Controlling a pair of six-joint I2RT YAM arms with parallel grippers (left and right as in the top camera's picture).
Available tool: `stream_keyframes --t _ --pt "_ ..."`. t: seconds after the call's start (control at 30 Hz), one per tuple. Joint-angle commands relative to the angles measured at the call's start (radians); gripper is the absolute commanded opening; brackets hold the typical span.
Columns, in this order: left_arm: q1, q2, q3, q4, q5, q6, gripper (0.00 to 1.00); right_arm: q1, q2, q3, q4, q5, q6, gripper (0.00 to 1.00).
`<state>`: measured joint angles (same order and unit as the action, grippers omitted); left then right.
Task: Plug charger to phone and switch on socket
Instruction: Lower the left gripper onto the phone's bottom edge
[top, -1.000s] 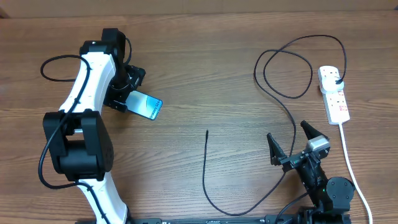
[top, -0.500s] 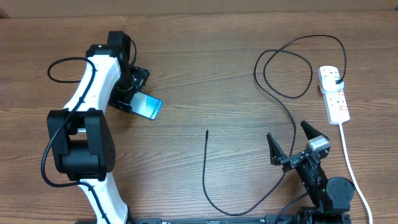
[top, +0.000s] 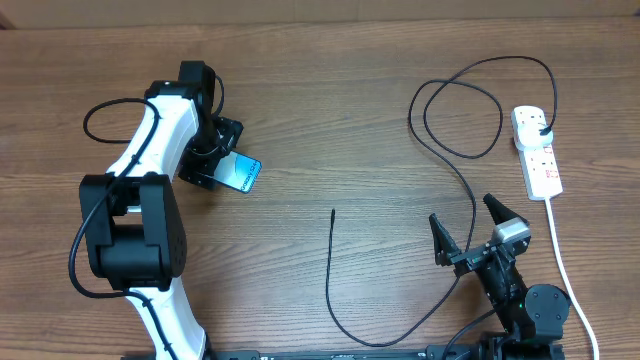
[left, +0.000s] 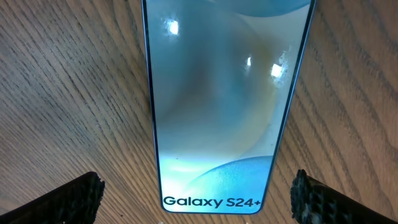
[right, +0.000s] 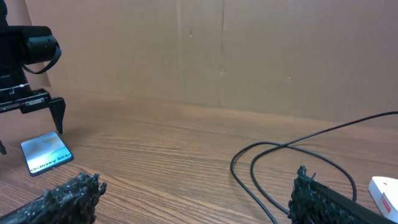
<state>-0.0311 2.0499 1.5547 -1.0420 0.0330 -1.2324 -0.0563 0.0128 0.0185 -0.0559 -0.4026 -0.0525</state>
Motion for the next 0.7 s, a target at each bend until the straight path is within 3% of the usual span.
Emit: stream_keyframes --t 0.0,0.67 --pt "-0.001 0.01 -0.013 0.005 -0.008 -0.035 1.0 0.008 -0.01 -0.011 0.001 0.01 0.0 1.0" --pt "0.0 0.086 -0.016 0.03 0.019 -0.073 1.0 0.008 -0.01 -0.011 0.001 0.01 0.0 1.0"
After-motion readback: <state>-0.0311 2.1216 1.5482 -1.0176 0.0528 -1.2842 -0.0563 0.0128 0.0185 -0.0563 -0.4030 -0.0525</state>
